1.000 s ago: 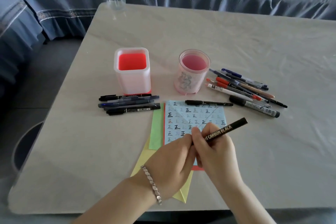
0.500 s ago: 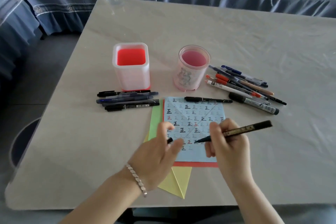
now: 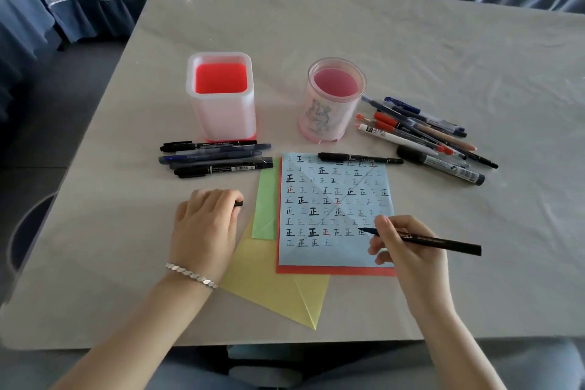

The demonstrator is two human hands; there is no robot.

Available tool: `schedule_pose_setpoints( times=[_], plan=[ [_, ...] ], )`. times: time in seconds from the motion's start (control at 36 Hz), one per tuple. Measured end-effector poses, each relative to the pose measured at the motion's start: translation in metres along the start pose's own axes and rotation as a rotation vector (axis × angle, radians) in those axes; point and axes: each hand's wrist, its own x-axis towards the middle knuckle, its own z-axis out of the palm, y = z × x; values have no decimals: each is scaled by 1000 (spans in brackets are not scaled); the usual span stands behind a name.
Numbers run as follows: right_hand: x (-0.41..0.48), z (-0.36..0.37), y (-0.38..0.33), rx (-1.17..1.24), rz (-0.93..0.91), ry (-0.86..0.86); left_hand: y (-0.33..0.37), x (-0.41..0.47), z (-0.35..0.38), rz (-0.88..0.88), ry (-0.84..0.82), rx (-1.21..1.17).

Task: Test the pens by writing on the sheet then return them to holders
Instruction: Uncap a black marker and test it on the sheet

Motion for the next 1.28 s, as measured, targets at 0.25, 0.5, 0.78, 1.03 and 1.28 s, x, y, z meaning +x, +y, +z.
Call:
schedule_pose_setpoints(
  times=[0.25,0.5,0.78,1.03,1.28],
  plan=[
    [1,25,14,-48,-76,169,39,-15,-6,61,-98,-141],
    [6,35,28,-114,-167,282,67,-38,7,353,-433,-206],
    [4,37,37,-191,-229,330,63,-37,13,362,-466,-175],
    [5,36,45,-291,-347,263,64,-38,14,360,-441,-183],
    [7,36,47,-325,-374,280,64,-38,14,355,-444,-174]
  ],
)
